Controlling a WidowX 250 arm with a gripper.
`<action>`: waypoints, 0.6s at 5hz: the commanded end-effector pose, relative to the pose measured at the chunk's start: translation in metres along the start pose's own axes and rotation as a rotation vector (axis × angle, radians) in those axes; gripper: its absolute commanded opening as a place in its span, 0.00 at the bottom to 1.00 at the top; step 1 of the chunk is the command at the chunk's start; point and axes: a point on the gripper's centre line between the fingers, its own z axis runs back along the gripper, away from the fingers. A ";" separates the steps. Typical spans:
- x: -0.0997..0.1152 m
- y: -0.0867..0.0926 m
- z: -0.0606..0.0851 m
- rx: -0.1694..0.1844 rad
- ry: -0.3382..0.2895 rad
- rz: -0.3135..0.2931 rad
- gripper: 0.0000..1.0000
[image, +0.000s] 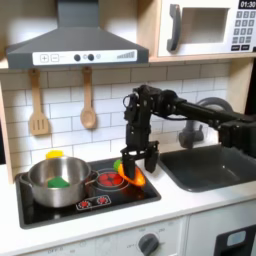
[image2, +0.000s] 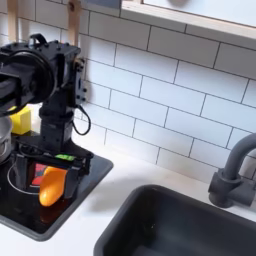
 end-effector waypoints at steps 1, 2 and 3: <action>0.019 -0.006 -0.001 0.002 0.003 0.049 1.00; 0.023 -0.007 -0.004 0.005 0.013 0.062 1.00; 0.027 -0.007 -0.008 0.016 0.020 0.075 1.00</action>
